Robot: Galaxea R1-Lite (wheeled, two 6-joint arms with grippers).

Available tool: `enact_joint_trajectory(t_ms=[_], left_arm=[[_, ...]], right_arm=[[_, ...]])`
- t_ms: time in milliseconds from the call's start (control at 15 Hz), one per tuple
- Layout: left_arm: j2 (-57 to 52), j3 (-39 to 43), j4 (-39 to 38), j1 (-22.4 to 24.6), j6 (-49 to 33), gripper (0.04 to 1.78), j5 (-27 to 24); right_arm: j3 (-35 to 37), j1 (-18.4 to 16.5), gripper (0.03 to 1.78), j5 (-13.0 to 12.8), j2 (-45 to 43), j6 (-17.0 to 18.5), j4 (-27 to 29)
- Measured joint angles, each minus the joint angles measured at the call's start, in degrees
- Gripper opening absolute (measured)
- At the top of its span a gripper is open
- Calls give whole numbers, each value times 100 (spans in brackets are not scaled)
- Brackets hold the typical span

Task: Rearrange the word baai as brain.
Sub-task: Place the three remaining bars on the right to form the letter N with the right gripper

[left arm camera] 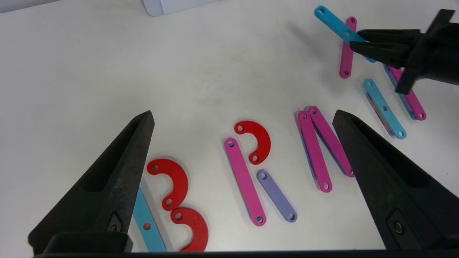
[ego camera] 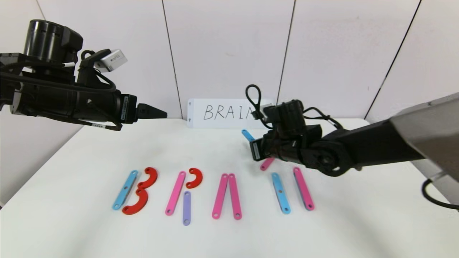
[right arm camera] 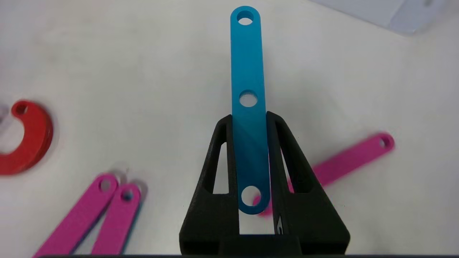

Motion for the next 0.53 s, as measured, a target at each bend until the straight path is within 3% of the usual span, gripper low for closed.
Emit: enact_joint_trajectory(t_ms=[133,533], left_arm=[[0,11,2,-9,0,174,0],[5,28,11,-9,4,174,2]], right_arm=[[879,-210,28,362,-678,-41,-69],[2822,-1052,28,1065,-2020,-334,-616]])
